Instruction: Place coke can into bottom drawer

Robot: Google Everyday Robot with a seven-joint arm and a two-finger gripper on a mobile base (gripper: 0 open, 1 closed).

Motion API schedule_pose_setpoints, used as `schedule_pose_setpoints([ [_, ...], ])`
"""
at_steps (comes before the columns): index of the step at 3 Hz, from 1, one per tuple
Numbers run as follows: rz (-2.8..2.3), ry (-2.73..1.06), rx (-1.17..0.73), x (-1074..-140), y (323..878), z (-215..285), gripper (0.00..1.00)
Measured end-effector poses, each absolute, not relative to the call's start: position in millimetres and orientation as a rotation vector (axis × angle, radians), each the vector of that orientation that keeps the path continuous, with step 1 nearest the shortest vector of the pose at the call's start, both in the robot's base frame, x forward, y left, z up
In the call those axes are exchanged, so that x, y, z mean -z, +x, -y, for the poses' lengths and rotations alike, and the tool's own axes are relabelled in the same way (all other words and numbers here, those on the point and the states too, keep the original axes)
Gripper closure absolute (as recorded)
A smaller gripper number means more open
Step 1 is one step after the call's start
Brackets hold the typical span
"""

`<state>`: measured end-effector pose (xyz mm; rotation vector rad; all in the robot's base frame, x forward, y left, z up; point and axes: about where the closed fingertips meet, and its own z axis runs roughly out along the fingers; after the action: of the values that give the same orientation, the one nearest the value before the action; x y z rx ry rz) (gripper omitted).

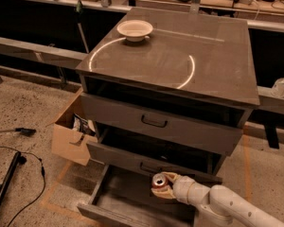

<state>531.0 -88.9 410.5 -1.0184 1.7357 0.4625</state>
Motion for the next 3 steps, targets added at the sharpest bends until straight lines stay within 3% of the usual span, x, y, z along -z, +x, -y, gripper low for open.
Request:
schedule_pose_setpoints([
  [1, -1.725, -1.007, -0.437, -413.2, 545.9, 90.7, 1.00],
  [3, -1.703, -0.892, -0.466, -397.0, 515.6, 68.1, 1.00],
])
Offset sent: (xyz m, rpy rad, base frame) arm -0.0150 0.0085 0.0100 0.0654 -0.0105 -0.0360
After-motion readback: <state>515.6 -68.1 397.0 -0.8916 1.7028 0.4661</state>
